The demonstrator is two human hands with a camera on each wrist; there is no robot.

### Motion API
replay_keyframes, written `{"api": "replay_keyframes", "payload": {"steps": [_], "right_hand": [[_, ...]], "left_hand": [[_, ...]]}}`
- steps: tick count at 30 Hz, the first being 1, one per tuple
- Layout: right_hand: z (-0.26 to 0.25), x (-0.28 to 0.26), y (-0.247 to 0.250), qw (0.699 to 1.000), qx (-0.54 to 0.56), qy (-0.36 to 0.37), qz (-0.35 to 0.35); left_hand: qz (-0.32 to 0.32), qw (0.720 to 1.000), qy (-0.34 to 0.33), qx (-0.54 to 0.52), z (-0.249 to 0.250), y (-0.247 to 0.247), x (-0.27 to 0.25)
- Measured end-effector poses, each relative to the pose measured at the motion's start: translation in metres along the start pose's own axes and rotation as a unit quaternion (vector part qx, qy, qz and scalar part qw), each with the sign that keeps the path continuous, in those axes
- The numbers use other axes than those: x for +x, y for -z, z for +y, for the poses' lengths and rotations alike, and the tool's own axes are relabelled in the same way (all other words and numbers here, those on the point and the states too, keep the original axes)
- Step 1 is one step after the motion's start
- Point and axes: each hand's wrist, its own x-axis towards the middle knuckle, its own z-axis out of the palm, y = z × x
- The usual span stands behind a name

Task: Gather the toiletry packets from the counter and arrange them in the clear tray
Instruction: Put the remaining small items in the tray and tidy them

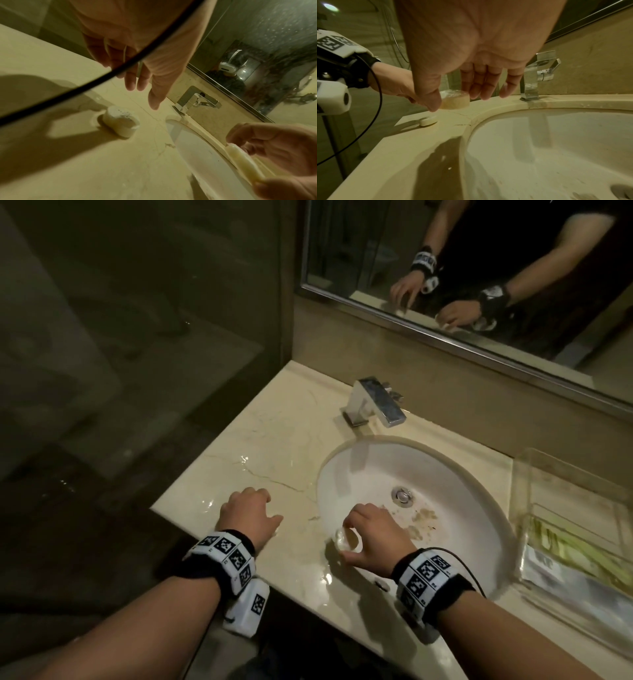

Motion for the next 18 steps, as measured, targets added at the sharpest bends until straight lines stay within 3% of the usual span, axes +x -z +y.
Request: {"api": "replay_keyframes", "payload": {"steps": [18], "right_hand": [[-0.018, 0.019, -0.007, 1.000, 0.016, -0.014, -0.005]], "left_hand": [[-0.060, 0.995, -0.004, 0.081, -0.008, -0.011, 0.002]]}}
